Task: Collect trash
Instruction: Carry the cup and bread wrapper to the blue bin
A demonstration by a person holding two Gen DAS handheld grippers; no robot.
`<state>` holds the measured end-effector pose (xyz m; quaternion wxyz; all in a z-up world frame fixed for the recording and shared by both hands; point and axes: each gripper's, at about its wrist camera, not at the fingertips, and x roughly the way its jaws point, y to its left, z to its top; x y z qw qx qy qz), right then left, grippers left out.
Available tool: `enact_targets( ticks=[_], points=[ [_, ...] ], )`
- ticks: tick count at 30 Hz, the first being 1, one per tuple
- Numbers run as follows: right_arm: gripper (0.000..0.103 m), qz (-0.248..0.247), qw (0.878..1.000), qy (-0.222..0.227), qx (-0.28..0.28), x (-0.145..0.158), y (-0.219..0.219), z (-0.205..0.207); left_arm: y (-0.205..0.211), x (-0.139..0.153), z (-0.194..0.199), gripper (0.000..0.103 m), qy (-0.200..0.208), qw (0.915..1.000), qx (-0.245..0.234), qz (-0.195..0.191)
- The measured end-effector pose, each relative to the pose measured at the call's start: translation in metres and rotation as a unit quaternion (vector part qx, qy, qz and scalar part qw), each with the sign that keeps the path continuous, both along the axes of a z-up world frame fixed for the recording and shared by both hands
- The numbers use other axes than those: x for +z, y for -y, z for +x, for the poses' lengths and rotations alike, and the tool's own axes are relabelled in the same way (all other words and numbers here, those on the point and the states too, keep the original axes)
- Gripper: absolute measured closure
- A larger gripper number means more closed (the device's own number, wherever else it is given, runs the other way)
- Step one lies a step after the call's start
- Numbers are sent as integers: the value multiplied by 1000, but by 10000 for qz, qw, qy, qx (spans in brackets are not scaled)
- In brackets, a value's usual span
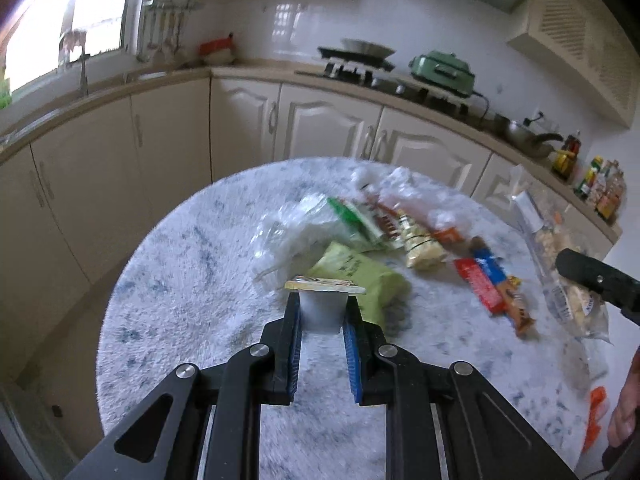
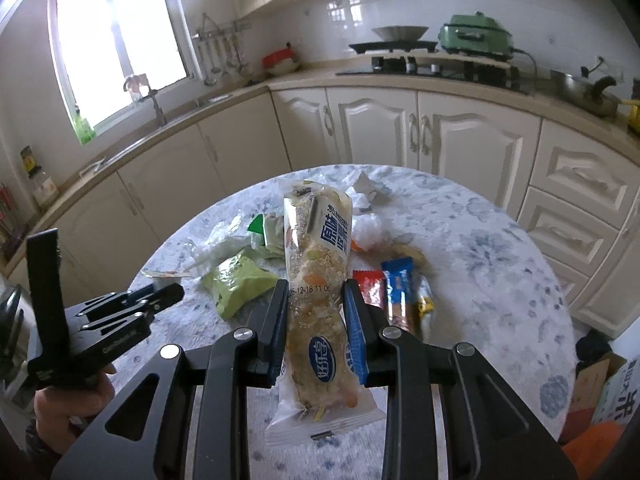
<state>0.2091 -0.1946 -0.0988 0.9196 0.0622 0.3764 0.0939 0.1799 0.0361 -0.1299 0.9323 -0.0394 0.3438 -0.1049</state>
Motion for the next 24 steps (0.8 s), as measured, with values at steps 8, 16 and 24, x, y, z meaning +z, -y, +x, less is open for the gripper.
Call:
enact_targets(
  ticks=[8,16,24],
  points=[
    [76,73,9994,287,-190,21,21,-31,30,38,-45,87,746,9965,-319,203],
    [76,125,9969,593,-492,44,54,-56,77,69,-80,87,1204,9893,-810,160],
    [76,152,9921,833,-923,60,99,-85,128,83,-99,87,1238,9845,-1241,96]
  ],
)
